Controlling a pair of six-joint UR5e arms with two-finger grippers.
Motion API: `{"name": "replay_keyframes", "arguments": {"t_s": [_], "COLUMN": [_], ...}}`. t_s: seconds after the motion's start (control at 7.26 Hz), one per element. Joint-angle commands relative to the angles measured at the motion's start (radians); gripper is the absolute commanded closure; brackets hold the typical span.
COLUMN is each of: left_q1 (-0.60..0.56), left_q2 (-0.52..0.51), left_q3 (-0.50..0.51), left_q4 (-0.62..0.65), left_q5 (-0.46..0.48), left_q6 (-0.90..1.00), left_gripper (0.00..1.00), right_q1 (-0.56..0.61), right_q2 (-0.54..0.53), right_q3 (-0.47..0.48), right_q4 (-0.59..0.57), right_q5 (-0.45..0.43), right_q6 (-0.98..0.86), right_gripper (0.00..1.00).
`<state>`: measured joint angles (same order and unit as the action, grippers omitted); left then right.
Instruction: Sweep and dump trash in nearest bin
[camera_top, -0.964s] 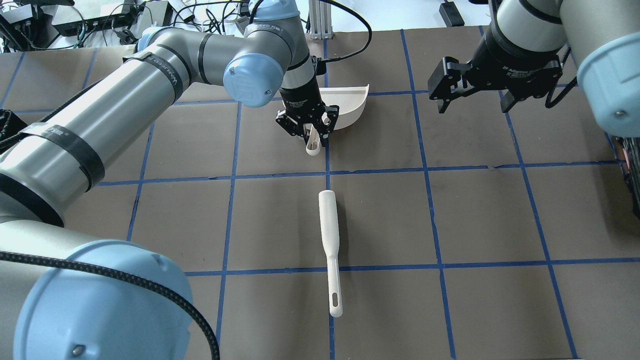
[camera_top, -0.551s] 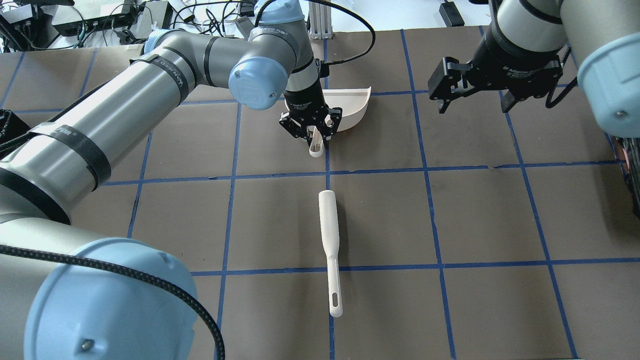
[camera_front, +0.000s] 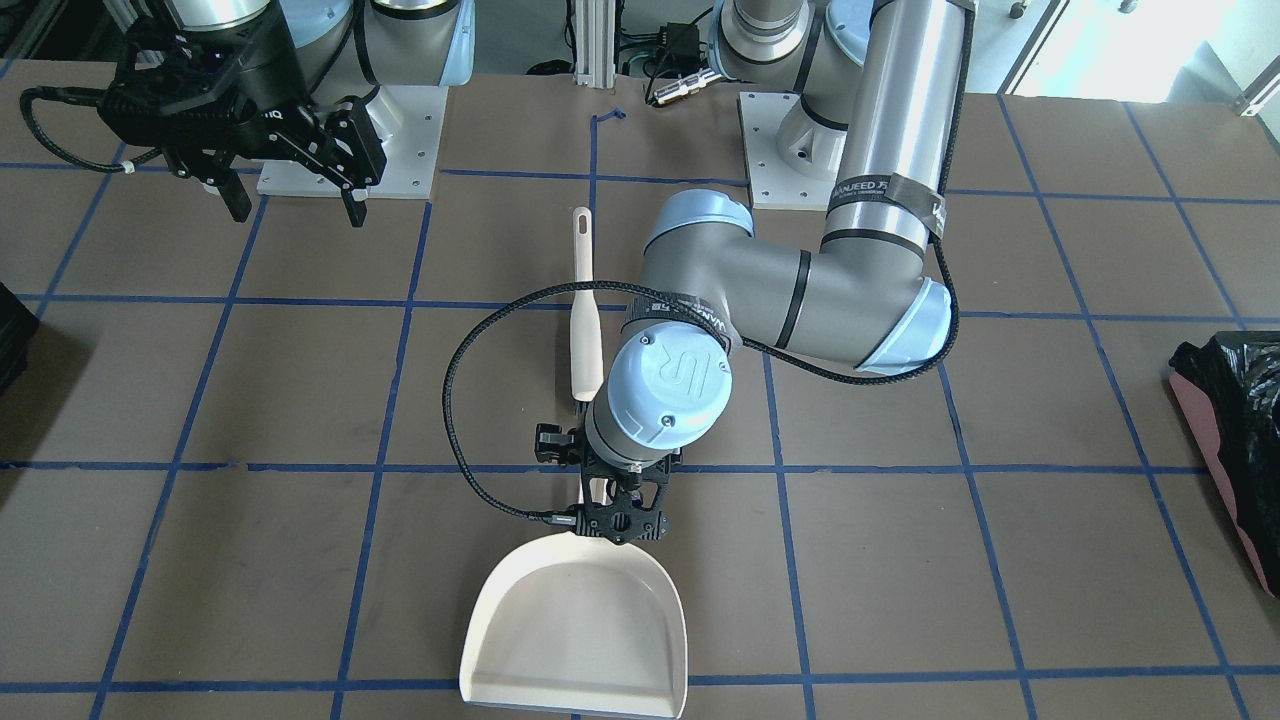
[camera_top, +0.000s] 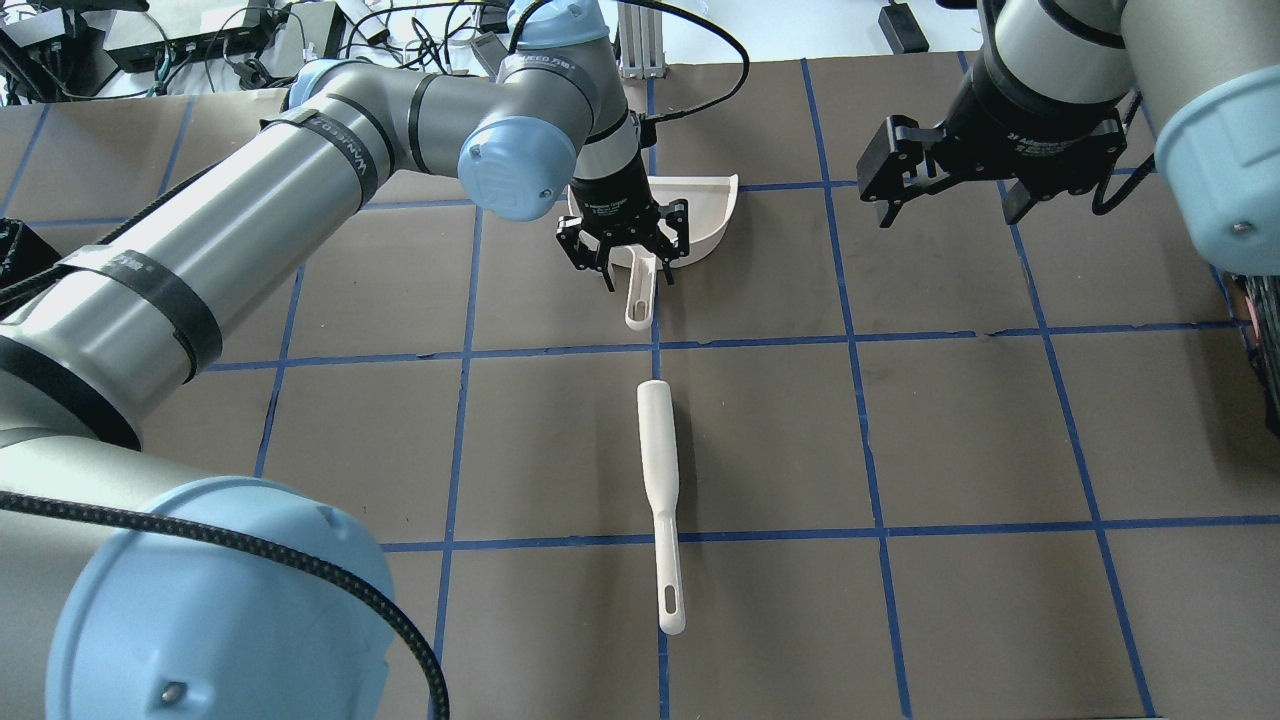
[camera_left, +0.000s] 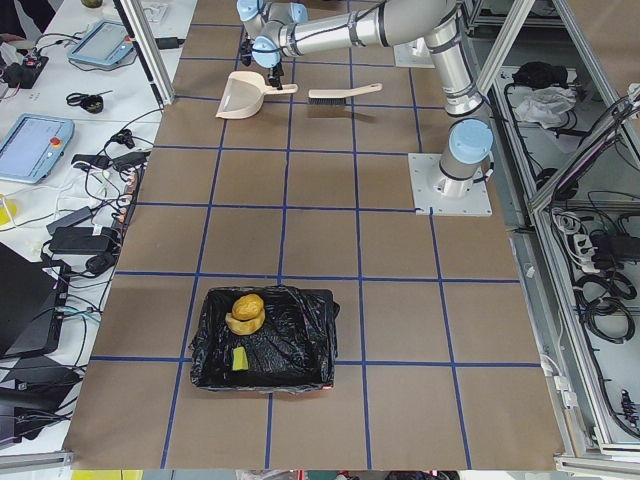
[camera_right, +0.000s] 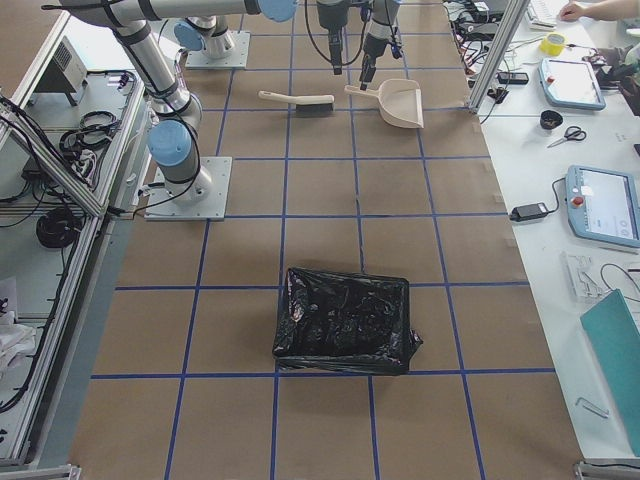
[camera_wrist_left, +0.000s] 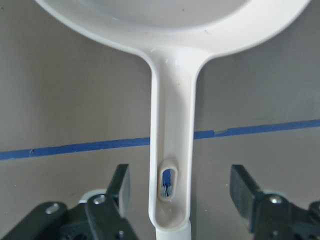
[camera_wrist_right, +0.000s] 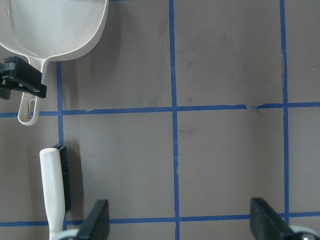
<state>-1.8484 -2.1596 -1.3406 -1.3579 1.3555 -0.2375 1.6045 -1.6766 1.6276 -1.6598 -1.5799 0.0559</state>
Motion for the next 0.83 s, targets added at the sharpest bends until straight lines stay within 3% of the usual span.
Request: {"name": "replay_keyframes", "arguments": {"t_s": [0.0,0.55,0.69], "left_q1": [0.006,0.132,0.141], "left_q2": [0.035,0.148,0.193], "left_q3": [0.0,-0.02,-0.031], "left_q4": [0.0,-0.007,-0.015], "left_q5": [0.001,0.036,0.148], "left_q6": [-0.013,0.006,0.007], "left_gripper": [0.0,0.0,0.0], "right_q1": [0.0,0.0,0.0], "right_q2": [0.0,-0.003,-0.002], "right_q3": [0.0,0.0,0.0], "right_q4": [0.0,-0.003,-0.003], "right_q5": [0.0,0.004,0.0], "right_q6": [-0.005,-0.005,-0.005], "right_gripper": [0.0,0.0,0.0]}}
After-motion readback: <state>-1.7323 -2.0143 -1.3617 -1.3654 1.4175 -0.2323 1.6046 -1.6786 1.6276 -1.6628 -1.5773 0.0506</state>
